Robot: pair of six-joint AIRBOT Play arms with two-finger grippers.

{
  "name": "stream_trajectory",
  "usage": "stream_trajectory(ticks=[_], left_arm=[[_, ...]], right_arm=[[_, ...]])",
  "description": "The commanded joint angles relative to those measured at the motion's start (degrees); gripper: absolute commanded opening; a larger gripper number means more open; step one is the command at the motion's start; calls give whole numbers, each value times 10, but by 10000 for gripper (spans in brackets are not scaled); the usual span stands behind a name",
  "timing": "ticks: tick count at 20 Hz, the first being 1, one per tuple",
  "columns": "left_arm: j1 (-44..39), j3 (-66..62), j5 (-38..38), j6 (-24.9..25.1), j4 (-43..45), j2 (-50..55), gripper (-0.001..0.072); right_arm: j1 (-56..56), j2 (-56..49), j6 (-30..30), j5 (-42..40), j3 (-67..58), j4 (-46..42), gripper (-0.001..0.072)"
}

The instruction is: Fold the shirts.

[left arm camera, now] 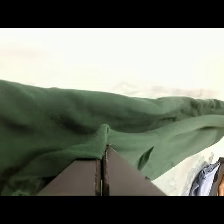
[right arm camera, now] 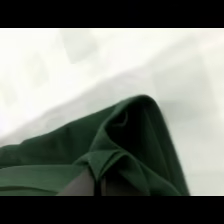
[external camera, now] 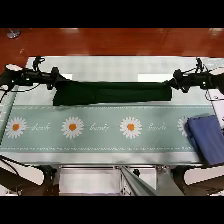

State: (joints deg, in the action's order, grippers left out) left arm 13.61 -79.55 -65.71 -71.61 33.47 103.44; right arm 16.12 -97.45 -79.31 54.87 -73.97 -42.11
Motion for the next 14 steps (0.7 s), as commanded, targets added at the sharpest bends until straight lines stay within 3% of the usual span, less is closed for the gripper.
stream_trajectory(ticks=[1,2,3,7,9,12,14], left_arm=[[-1,-5,-13,-3,0,8,105],[0,-5,-29,-3,0,8,442],[4,-11,-48,-7,6,8,694],[70,-65,-161,-99,172,-2,698],[104,-44,-158,-101,238,-41,698],[108,87,2,-44,189,-155,698],[75,185,94,2,133,-236,698]], right_arm=[[-14,-31,-30,-10,-34,7,44],[-13,-37,-36,-10,-40,10,304],[-10,-37,-38,-6,-44,13,624],[46,-36,-31,96,-100,7,620],[81,-34,-37,146,-103,-27,620],[85,-35,-119,163,-77,-141,620],[64,-35,-116,146,-61,-141,620]])
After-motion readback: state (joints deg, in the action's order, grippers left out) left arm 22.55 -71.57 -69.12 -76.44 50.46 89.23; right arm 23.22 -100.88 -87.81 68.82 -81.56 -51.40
